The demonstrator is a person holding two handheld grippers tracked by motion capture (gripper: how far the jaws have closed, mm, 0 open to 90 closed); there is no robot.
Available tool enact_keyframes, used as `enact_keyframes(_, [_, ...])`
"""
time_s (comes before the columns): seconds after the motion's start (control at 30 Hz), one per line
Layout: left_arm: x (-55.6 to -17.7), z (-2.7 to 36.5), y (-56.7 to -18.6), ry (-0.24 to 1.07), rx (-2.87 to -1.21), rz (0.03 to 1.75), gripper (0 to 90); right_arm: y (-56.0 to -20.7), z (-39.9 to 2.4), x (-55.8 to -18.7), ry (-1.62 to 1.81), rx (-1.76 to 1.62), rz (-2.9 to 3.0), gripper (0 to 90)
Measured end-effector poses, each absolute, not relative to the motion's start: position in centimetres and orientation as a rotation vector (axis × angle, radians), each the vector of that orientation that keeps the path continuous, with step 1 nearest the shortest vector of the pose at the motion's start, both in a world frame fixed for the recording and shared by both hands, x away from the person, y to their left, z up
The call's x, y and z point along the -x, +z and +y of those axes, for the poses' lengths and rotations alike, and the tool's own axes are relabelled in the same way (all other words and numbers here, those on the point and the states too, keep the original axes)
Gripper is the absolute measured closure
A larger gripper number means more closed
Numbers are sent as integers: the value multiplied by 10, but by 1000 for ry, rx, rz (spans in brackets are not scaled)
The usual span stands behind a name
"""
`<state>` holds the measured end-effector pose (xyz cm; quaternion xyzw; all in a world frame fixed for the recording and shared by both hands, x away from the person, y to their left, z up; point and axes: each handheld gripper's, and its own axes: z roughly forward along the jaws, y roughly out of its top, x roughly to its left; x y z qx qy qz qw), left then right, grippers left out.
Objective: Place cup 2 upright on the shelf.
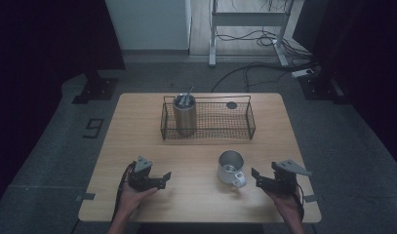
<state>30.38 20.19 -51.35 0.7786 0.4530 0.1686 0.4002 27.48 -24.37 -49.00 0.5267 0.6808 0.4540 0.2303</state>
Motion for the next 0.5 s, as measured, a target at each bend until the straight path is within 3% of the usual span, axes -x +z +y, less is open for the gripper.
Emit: enact_keyframes(0.5, [-305, 202, -516, 416, -1976, 1153, 99, -477, -209, -270, 1302, -1354, 1934, 127])
